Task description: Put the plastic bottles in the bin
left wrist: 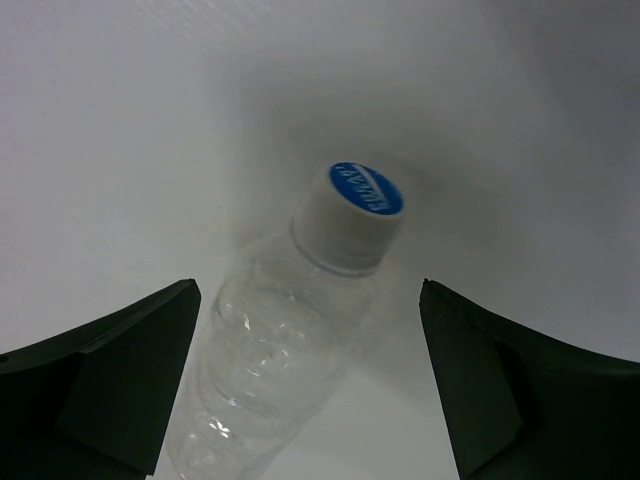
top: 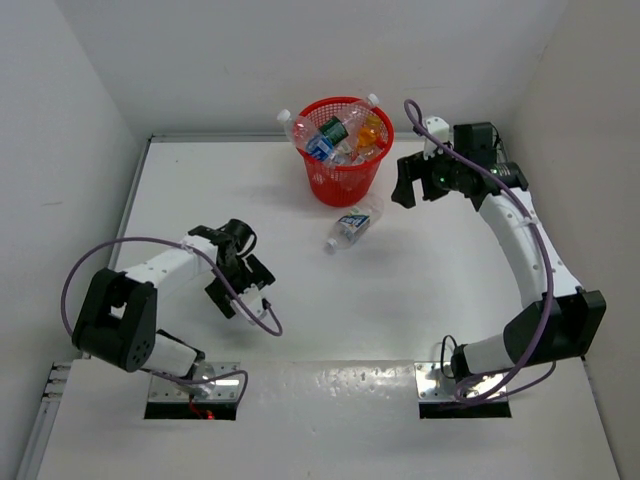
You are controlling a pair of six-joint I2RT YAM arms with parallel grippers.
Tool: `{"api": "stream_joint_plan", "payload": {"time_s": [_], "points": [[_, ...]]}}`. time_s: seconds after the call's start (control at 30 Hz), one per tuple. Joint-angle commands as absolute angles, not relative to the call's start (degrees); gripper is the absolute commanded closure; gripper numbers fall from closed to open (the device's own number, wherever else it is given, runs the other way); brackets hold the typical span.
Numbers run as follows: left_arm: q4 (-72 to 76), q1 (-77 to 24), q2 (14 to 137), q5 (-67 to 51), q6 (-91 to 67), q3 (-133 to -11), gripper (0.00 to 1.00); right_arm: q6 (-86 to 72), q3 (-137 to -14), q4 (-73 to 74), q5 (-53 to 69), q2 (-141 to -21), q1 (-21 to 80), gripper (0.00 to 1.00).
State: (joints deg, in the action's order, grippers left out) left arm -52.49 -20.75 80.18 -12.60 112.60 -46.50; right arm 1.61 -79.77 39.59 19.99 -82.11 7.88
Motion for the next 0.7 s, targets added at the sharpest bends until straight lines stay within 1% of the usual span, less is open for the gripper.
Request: {"api": "stream_joint_plan", "payload": {"time_s": [0.0, 0.03, 0.13, 0.17, 0.23, 0.27, 0.3, 0.33, 0.37, 0.4, 0.43, 0.47, 0.5, 0.53, 0.57, 0.6, 0.63, 0.67], "points": [[-47.38, -19.51, 81.64, -11.16, 135.79, -45.10, 0.01, 2.55, -82.62, 38.85, 20.21, -82.62, 7.64, 0.11], [-46.42, -19.51, 81.65, -11.16, 136.66, -45.09, 0.01, 2.72, -82.79, 38.67, 20.21, -82.79, 7.73, 0.11], [-42.72, -18.29, 84.01, -11.68, 137.81, -44.38, 0.08, 3.16, -83.14, 38.76, 20.65, -82.88, 7.65, 0.11], [-42.19, -18.28, 84.02, -12.47, 137.81, -44.38, 0.17, 3.34, -83.32, 38.85, 20.83, -82.97, 7.82, 0.11], [-42.19, -18.28, 84.02, -16.58, 135.63, -45.61, 0.30, 3.25, -83.93, 38.94, 21.35, -83.14, 7.73, 0.11], [-42.19, -18.28, 84.02, -18.26, 134.14, -47.62, 0.38, 3.25, -84.11, 38.94, 21.36, -83.23, 7.82, 0.11], [-42.80, -18.80, 83.33, -21.24, 130.38, -50.59, 0.41, 3.43, -84.55, 39.11, 21.36, -83.41, 7.74, 0.11], [-43.59, -19.33, 83.32, -21.27, 128.25, -50.62, 0.44, 3.43, -84.64, 38.94, 21.27, -83.41, 7.82, 0.11], [-44.38, -19.94, 83.32, -24.23, 125.88, -54.45, 0.47, 3.51, -84.64, 39.11, 21.18, -83.41, 7.91, 0.11], [-46.21, -21.17, 82.54, -26.17, 120.46, -56.84, 0.51, 3.52, -84.64, 39.02, 21.27, -83.41, 7.82, 0.11], [-47.01, -21.70, 81.83, -31.06, 116.93, -59.56, 0.54, 3.52, -84.55, 39.02, 21.27, -83.32, 7.74, 0.11], [-47.02, -22.23, 81.83, -34.07, 112.37, -65.94, 0.59, 3.34, -84.72, 38.94, 21.44, -83.23, 7.82, 0.12], [-47.63, -23.28, 81.83, -36.80, 106.84, -69.83, 0.60, 3.17, -84.64, 38.94, 21.45, -82.97, 7.82, 0.12], [-47.64, -23.29, 81.83, -41.96, 94.52, -74.14, 0.62, 2.99, -84.64, 38.85, 21.53, -82.88, 7.82, 0.12], [-47.64, -24.07, 83.22, -44.62, 88.13, -83.32, 0.64, 2.99, -84.46, 38.76, 21.53, -82.62, 7.82, 0.12], [-47.64, -24.08, 84.28, -47.35, 81.98, -88.19, 0.66, 2.73, -84.46, 38.50, 21.53, -82.97, 7.65, 0.12], [-47.64, -24.08, 85.68, -49.90, 69.56, -93.03, 0.67, 2.29, -84.38, 38.32, 21.53, -82.36, 7.73, 0.12], [-46.51, -24.08, 87.09, -54.10, 62.73, -102.30, 0.67, 2.11, -84.46, 38.23, 21.45, -82.35, 7.39, 0.12]]}}
